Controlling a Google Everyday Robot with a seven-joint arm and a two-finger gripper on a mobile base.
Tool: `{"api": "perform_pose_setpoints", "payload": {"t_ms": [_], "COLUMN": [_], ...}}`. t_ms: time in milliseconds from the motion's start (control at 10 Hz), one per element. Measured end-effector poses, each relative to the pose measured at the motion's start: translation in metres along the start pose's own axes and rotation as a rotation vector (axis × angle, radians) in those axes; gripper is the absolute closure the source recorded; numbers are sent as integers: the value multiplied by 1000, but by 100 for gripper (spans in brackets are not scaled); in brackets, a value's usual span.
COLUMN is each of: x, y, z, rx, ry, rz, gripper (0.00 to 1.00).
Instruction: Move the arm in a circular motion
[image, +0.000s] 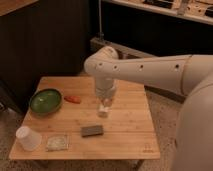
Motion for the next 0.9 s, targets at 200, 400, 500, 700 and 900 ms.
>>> {"api": "perform_pose_setpoints", "payload": {"t_ms": [200,400,500,700,900], "x": [24,47,61,76,79], "y": [-29,-33,-29,-1,40], "z": [-2,-7,-11,-20,-28], "rx": [-99,-151,-182,-234,-270], "ry": [30,45,54,66,80], "rz": [-14,-75,-126,-229,-329], "gripper": [27,20,20,20,20]}}
